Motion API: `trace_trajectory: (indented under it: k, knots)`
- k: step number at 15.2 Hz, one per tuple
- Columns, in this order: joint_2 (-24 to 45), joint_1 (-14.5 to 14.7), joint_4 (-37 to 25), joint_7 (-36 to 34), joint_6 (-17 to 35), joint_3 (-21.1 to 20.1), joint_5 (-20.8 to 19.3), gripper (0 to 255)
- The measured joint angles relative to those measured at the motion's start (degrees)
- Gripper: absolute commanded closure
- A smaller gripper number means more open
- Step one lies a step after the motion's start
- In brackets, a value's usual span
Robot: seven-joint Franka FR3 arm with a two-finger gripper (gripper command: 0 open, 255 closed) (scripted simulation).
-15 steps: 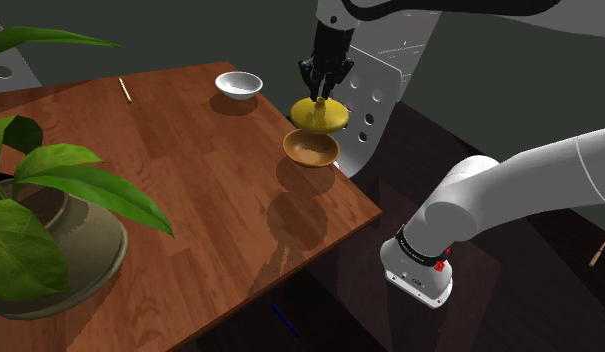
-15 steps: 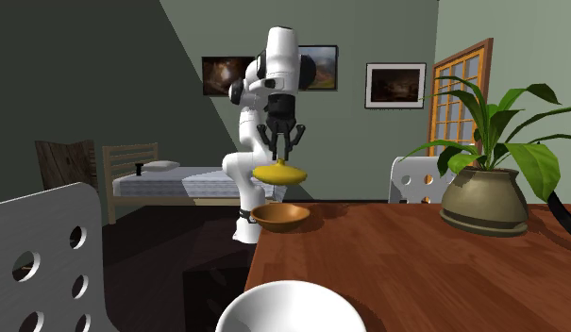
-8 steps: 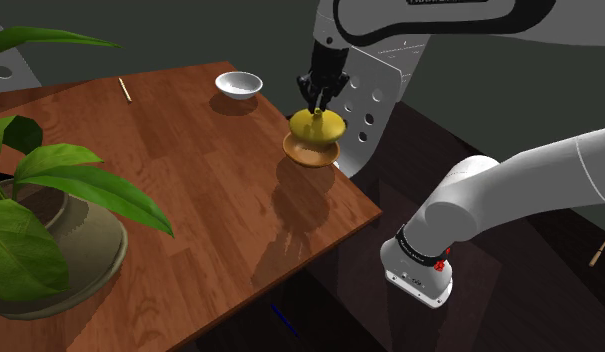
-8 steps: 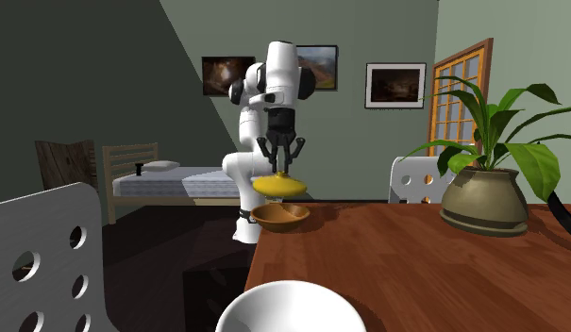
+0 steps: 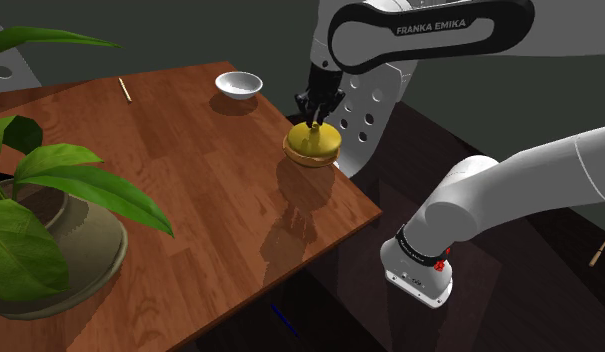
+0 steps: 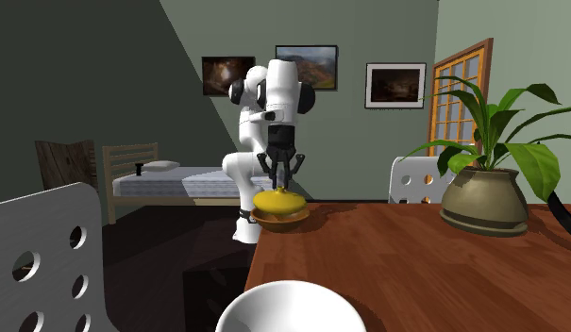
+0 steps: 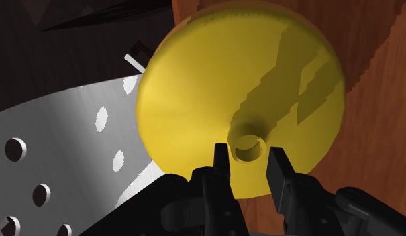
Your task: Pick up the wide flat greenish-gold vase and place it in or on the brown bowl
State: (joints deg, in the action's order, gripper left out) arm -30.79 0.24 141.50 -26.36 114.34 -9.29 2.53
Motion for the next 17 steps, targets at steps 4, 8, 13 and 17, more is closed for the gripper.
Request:
trace_trajectory:
  k: [4,8,13,17]
  knots:
    - [0.3,0.0,0.5,0.0,0.7,-0.1,0.0,255]
    - [0.3,0.0,0.5,0.0,0.8,-0.1,0.0,0]
    - [0.3,0.0,0.5,0.0,0.8,-0.1,0.0,0]
    - [-0.6,0.0,-2.8,0.0,-3.3,0.1,0.0,0]
